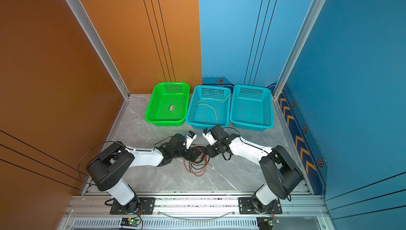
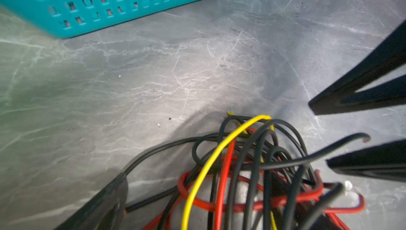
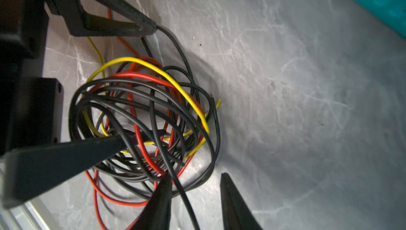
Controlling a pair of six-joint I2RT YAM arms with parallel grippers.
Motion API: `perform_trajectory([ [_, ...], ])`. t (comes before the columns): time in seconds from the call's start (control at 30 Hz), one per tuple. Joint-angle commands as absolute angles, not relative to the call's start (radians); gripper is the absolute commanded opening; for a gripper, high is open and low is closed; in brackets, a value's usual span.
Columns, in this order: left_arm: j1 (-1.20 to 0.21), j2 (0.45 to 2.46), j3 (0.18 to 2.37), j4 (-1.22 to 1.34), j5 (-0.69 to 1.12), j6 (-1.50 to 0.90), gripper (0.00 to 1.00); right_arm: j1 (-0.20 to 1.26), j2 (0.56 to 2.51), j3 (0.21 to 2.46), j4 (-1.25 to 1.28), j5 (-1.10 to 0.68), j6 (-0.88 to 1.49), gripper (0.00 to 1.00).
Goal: Untangle and sort cables by color
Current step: Untie the cable.
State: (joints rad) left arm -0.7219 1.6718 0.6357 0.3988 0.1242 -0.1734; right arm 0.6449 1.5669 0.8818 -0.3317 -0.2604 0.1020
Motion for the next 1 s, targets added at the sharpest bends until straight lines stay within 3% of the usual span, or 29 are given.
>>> perform_trajectory([
  [0.0, -0.724, 1.689, 0.620, 0.311, 0.156, -0.190, 0.98, 0.648, 1.593, 0.864, -0.310, -0.264, 0.099, 0.27],
  [0.23, -0.722, 1.691, 0.613, 0.311, 0.147, -0.188, 0.98, 0.647, 1.578, 0.876, -0.341, -0.244, 0.100, 0.00],
  [0.63, -0.699, 1.717, 0.591, 0.307, 0.125, -0.181, 0.98, 0.666, 1.309, 0.997, -0.611, -0.094, 0.094, 0.00],
  [0.97, -0.720, 1.773, 0.617, 0.293, 0.092, -0.167, 0.99, 0.664, 1.094, 1.195, -0.777, -0.077, 0.107, 0.00],
])
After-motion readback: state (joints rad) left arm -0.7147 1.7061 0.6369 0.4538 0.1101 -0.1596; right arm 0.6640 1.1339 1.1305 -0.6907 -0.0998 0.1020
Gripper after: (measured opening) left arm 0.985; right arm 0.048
